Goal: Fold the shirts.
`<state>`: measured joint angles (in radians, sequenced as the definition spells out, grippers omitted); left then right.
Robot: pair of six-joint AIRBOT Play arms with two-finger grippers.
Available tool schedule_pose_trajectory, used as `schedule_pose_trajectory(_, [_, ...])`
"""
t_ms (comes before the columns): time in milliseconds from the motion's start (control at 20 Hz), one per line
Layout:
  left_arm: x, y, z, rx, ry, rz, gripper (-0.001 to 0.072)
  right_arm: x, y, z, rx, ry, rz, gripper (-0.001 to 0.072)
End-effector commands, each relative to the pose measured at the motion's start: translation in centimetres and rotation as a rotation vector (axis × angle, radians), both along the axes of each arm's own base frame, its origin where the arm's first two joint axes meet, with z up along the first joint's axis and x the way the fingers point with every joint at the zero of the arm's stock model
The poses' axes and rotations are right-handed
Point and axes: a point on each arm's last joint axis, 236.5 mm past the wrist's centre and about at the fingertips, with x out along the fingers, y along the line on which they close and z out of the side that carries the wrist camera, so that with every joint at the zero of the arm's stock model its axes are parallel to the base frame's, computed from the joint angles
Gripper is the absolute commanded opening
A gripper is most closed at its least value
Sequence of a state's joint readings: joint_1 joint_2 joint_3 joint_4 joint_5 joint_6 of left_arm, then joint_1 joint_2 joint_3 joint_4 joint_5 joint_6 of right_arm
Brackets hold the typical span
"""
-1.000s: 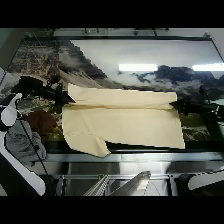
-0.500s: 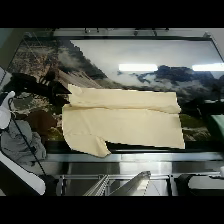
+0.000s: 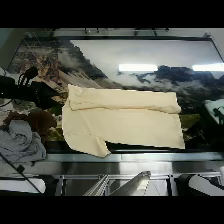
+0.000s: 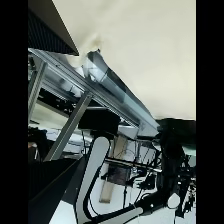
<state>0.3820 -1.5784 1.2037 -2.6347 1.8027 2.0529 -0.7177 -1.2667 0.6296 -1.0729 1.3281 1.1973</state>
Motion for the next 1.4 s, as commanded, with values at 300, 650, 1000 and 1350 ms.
schedule_pose_trajectory(300, [-9.6, 1.9, -8.2, 0.327, 0.150, 0.166, 0.0713, -0.4, 5.4, -1.8, 0.137, -0.061, -0.003, 0.0341])
schedule_pose_trajectory(650, [-15.9, 1.4, -14.6, 0.434, 0.350, 0.269, 0.0701, -0.1, 5.5, -2.2, 0.149, -0.055, -0.023, 0.0021])
schedule_pose_trajectory(1000, [-16.5, -0.9, -16.8, 0.302, 0.434, 0.275, 0.0704, 0.0, 5.7, -1.9, 0.163, -0.057, -0.027, 0.0021])
schedule_pose_trajectory(1350, [-15.9, -6.5, -16.8, 0.136, 0.391, 0.101, 0.0016, -0.3, 5.9, -1.7, 0.176, -0.051, -0.020, 0.0021])
